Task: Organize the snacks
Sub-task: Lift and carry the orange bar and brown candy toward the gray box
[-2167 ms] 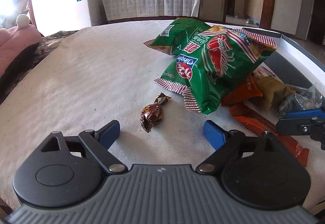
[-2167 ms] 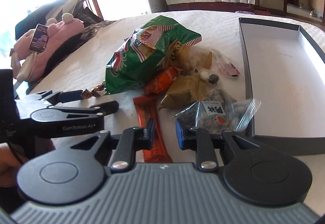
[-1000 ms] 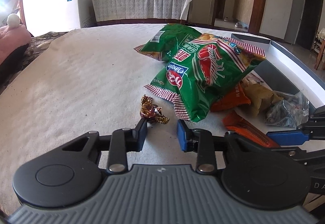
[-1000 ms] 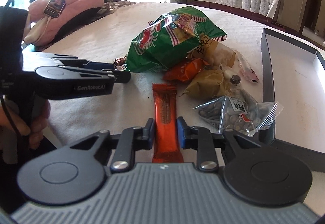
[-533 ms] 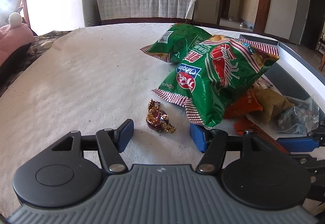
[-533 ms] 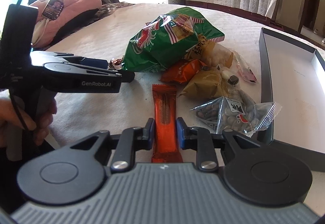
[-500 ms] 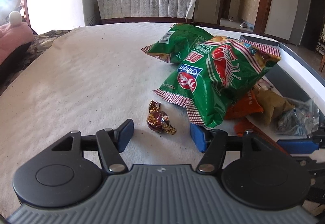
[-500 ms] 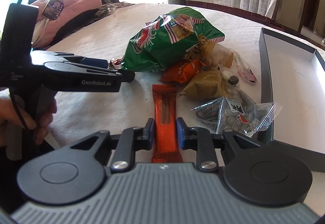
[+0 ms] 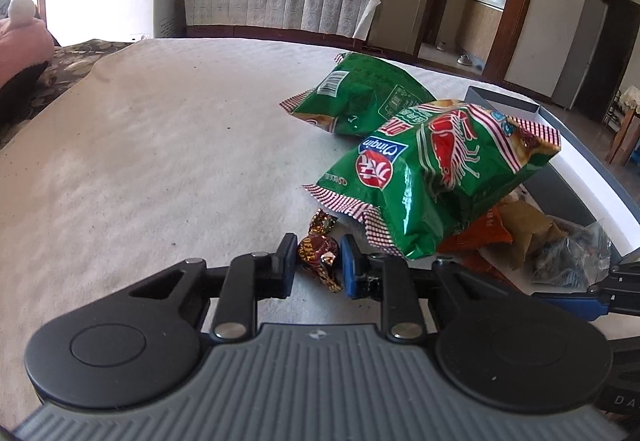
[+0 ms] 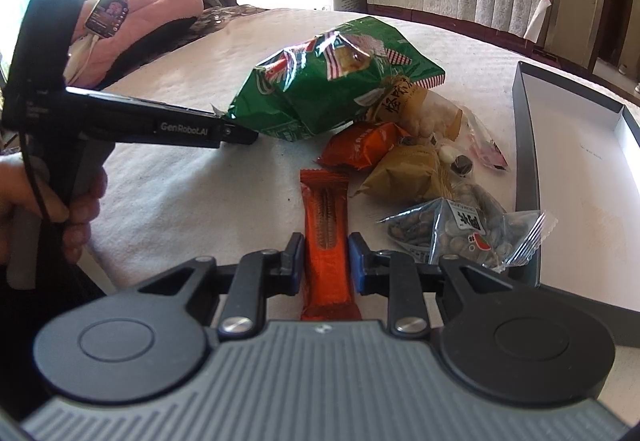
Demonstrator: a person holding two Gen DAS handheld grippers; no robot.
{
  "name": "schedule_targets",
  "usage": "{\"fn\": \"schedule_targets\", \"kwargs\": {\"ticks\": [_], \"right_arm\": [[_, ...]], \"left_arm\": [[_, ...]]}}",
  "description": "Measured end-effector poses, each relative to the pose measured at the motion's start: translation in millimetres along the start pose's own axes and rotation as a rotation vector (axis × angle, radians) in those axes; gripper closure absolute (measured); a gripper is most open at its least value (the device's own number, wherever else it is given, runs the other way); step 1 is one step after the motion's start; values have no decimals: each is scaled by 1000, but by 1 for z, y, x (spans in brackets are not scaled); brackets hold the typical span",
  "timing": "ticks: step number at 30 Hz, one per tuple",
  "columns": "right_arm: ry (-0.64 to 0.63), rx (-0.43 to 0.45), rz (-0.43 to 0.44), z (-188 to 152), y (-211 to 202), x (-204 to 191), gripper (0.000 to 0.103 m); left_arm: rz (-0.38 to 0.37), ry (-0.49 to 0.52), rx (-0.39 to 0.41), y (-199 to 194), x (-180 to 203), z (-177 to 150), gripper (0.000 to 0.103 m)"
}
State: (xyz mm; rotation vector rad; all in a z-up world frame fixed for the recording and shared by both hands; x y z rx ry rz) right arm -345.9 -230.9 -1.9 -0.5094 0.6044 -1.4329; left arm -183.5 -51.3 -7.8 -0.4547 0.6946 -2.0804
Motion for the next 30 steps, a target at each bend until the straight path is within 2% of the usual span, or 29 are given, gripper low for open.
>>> {"fn": "schedule_targets", "kwargs": {"ticks": [12, 19, 22, 30], "right_arm": [[2, 45, 32, 3, -12, -4, 76], [42, 68, 27, 5, -20, 0, 79], [47, 21, 23, 2, -13, 0, 80], [18, -6, -35, 0, 2, -2, 77]], "left_arm": [[135, -41, 54, -32, -4, 1, 76], [159, -10, 72, -46, 6, 7, 76], [164, -3, 68, -50, 6, 6, 76], [166, 1, 56, -49, 4, 7, 76]]}}
Point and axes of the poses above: each gripper's, at about its wrist camera, not at the fingertips, and y roughly the way its jaws point, x to its right, z to its top, the point moved 2 cm from there along y, roughly the way its jaws point, and after that the axes turned 6 degrees about y, right-handed, at the moved point
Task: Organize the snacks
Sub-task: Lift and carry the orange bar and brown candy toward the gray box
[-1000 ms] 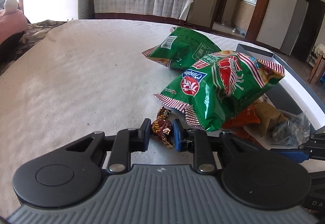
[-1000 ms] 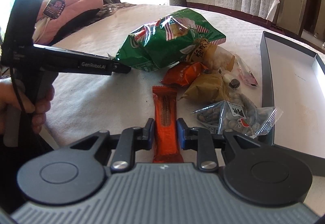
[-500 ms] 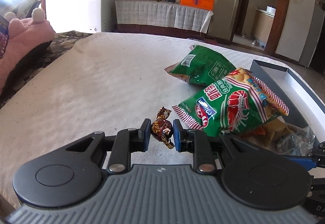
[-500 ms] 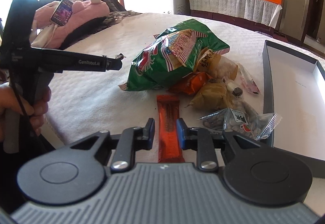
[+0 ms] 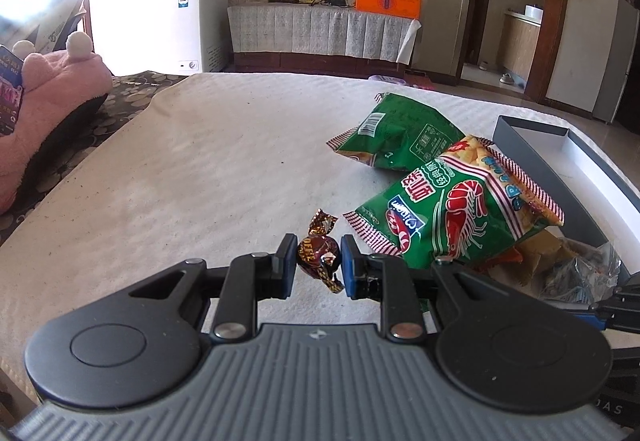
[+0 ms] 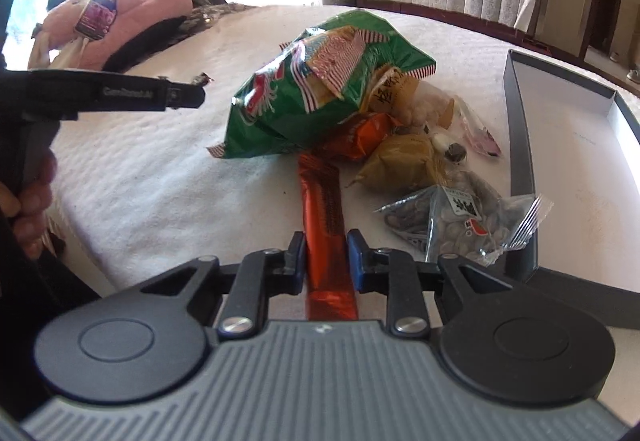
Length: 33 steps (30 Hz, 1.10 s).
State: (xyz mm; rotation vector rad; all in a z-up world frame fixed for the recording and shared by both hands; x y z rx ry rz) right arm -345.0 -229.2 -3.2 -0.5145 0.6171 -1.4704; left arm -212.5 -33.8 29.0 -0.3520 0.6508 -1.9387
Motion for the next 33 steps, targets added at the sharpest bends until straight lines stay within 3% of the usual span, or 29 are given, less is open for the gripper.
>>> {"fn": "schedule_targets", "kwargs": {"ticks": [4, 8, 14, 21, 33], "right_arm": [[-27, 8, -7, 3, 2, -5, 79], [9, 31, 49, 6, -7, -5, 80], [128, 36, 159, 8, -20, 0, 80], [276, 104, 242, 11, -42, 20, 80], [350, 221, 213, 18, -73, 51, 80]], "left_arm": [[1, 9, 7, -1, 1, 2, 76], [4, 16, 18, -5, 2, 4, 76], [11, 32, 36, -14, 6, 7, 76], [11, 38, 63, -26, 9, 14, 76], [-45, 65, 116, -42, 38, 34, 76]]}}
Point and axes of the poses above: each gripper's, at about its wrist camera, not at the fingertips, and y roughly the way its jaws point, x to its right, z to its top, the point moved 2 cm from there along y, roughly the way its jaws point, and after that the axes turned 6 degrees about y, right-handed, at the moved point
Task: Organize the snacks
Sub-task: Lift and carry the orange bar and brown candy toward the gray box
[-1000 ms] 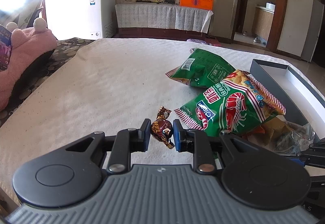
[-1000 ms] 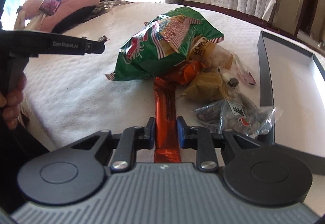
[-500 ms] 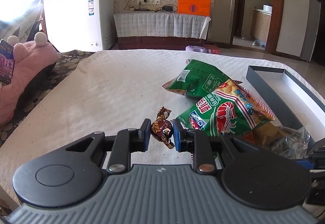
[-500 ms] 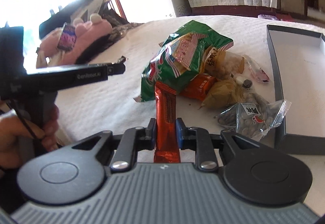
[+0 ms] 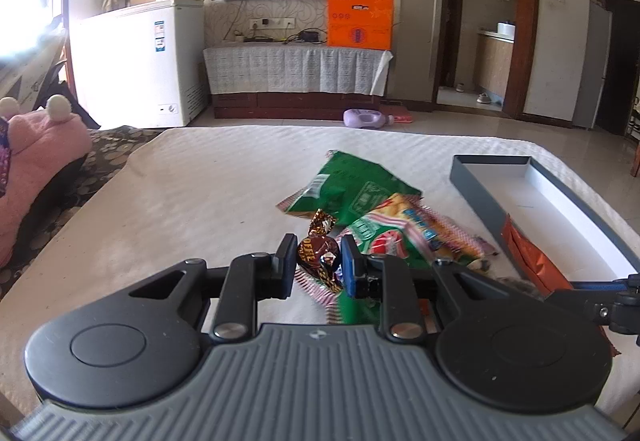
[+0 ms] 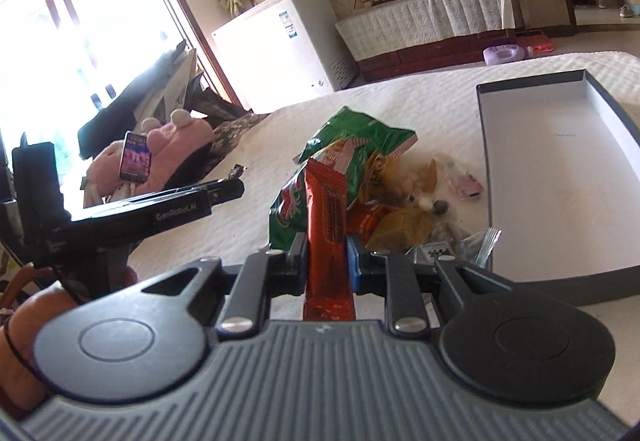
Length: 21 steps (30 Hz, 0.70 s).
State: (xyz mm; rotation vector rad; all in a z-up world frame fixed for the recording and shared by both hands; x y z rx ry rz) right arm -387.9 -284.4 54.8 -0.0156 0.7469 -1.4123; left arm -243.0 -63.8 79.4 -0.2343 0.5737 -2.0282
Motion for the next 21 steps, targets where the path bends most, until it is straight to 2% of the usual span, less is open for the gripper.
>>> {"fn": "schedule_targets", "kwargs": {"ticks": [14, 21], "right_arm": [[41, 72, -47, 17, -20, 27, 80], [83, 122, -95, 34, -30, 46, 80]], "left_arm": [[-124, 54, 35, -1, 61, 21, 76], [-181, 89, 72, 7, 97, 43, 76]]}}
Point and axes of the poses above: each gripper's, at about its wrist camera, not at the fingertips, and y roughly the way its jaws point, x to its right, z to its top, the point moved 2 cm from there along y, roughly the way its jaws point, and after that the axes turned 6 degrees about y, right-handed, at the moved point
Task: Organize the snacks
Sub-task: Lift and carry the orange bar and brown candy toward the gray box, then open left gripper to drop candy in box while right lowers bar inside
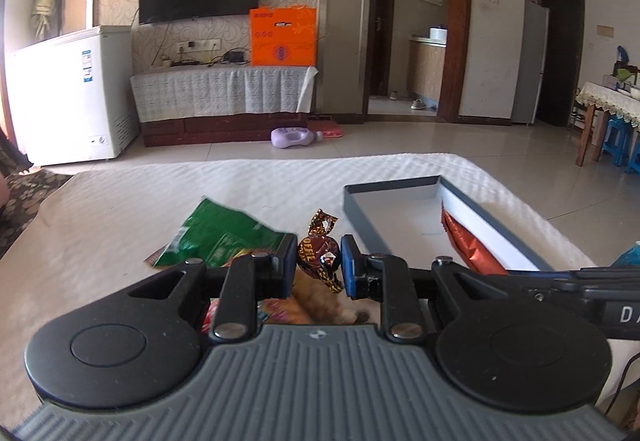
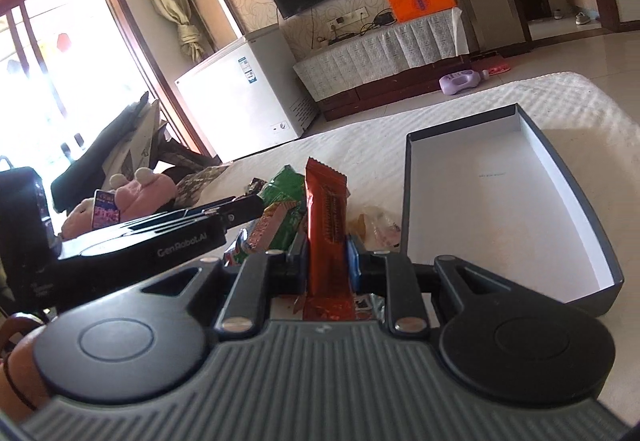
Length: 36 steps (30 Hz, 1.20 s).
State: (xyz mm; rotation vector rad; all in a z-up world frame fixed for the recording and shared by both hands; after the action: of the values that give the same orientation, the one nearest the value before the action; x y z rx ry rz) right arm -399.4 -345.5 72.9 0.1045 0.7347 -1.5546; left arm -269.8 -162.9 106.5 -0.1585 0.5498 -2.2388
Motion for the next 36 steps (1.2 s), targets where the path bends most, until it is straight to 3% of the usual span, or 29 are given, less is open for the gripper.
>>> {"fn": "schedule_targets", "kwargs": {"ticks": [23, 36], "right_arm": [[65, 25, -171, 29, 7, 73, 79], [-20, -65, -297, 28, 37, 91, 79]], "left_arm": [[-135, 61, -51, 100, 85, 19, 76], [-156, 31, -150, 173, 108, 11, 76]]}}
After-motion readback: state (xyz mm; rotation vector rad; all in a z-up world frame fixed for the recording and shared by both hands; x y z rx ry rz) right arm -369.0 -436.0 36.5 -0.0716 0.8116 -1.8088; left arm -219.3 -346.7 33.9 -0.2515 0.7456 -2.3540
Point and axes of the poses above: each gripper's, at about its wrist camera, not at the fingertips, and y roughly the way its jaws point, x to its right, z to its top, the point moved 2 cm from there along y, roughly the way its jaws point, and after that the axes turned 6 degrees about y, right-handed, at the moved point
